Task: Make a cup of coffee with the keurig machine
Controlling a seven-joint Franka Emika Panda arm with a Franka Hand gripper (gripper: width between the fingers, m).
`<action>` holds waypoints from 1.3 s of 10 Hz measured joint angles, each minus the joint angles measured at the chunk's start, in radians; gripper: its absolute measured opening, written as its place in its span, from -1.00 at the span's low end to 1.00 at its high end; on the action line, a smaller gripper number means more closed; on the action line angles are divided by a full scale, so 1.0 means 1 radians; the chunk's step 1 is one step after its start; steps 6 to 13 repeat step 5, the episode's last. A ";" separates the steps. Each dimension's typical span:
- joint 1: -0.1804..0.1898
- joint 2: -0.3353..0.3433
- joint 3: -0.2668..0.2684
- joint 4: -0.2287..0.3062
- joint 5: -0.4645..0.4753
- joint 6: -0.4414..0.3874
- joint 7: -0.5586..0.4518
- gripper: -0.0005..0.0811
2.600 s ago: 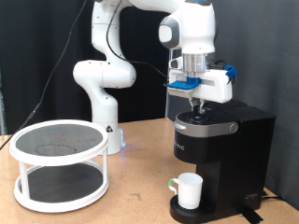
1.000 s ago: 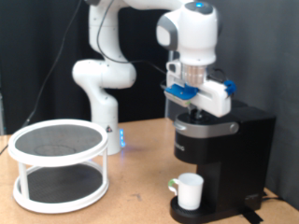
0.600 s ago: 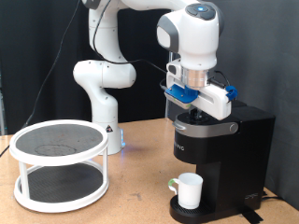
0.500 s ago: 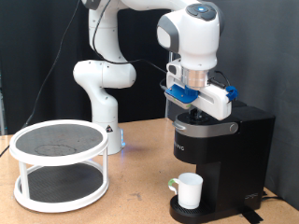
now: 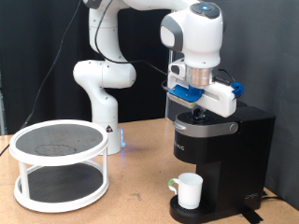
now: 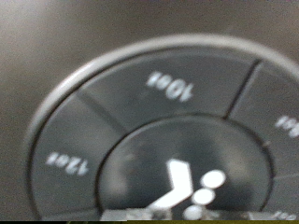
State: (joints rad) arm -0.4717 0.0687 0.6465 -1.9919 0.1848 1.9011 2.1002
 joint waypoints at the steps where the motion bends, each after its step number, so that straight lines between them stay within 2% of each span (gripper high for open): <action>1: -0.001 -0.029 0.000 -0.034 0.036 0.044 -0.034 -0.99; 3: -0.005 -0.103 -0.011 -0.093 0.138 0.099 -0.119 -0.99; 5: -0.010 -0.183 -0.035 -0.130 0.220 0.097 -0.126 -0.99; 13: -0.010 -0.183 -0.035 -0.130 0.220 0.097 -0.126 -0.99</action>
